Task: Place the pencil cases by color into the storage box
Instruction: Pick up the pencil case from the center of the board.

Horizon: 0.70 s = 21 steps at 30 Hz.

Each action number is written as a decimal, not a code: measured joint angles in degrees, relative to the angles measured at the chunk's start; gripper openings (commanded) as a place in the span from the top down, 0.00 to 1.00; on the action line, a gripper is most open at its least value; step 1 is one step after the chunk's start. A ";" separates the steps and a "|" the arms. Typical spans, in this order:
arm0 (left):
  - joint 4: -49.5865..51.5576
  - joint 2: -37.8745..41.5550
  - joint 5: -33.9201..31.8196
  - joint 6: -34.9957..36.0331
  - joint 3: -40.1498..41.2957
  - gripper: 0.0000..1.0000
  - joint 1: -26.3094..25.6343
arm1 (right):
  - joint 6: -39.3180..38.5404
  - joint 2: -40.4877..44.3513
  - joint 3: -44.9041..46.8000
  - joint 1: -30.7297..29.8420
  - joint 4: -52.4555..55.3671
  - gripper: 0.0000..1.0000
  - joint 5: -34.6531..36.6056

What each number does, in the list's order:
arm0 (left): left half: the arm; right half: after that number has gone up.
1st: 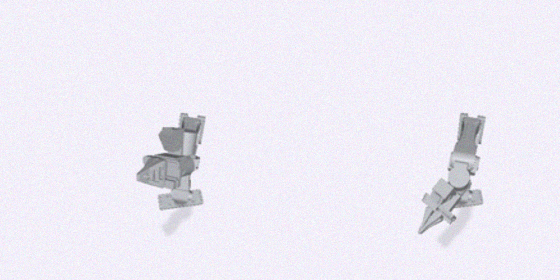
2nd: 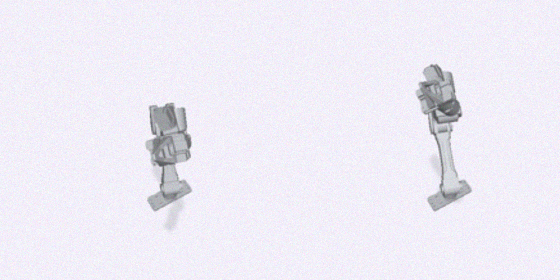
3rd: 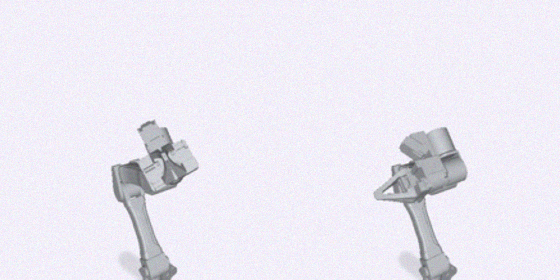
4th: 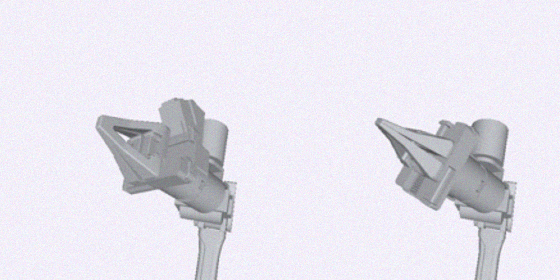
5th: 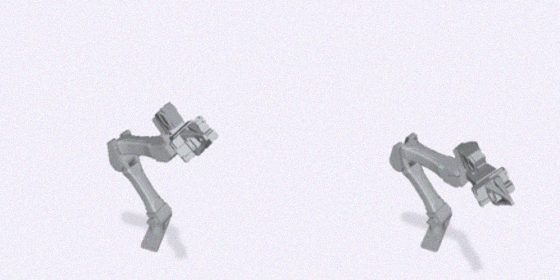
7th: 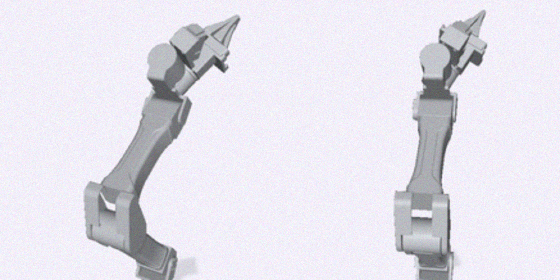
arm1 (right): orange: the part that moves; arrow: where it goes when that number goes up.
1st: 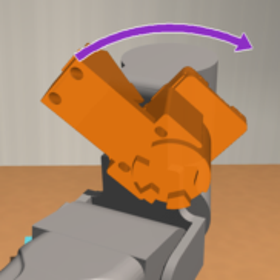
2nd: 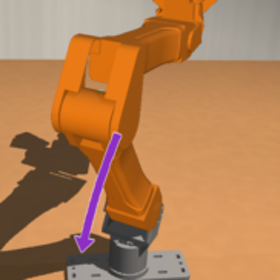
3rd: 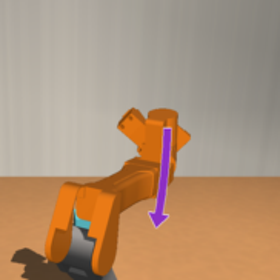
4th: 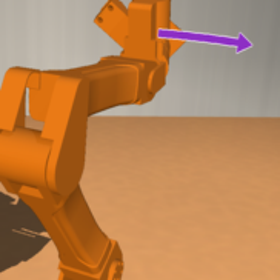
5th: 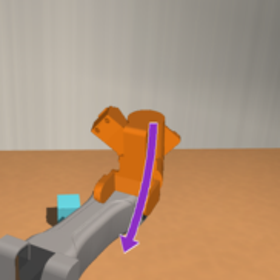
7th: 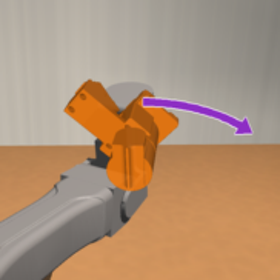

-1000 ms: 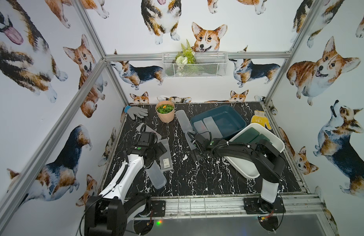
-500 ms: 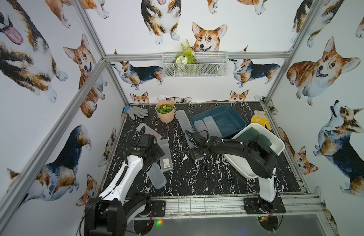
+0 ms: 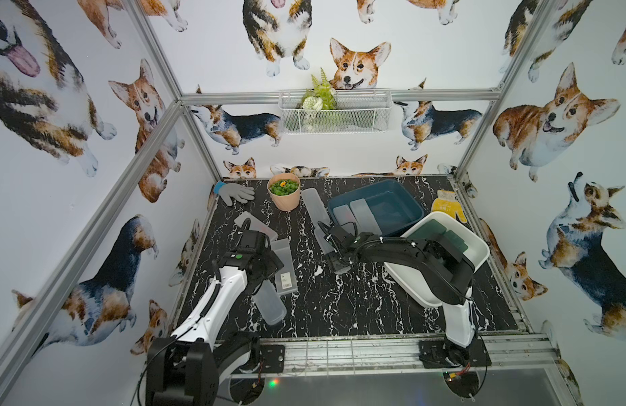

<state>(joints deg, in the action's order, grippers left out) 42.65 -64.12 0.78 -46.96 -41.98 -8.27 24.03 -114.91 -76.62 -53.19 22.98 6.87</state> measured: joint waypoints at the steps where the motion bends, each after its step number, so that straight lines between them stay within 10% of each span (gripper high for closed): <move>1: -0.02 -0.04 0.20 -0.02 0.00 0.02 0.00 | 0.00 0.07 -0.17 -0.11 0.31 0.42 -0.28; 21: -1.70 -2.38 0.85 -0.22 -4.96 0.03 0.26 | 2.99 6.95 -6.36 -4.68 4.09 0.43 -5.42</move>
<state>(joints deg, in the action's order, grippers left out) 40.95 -66.50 1.63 -47.18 -46.94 -8.01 27.03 -107.96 -82.98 -57.87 27.07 1.45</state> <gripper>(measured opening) 0.976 0.749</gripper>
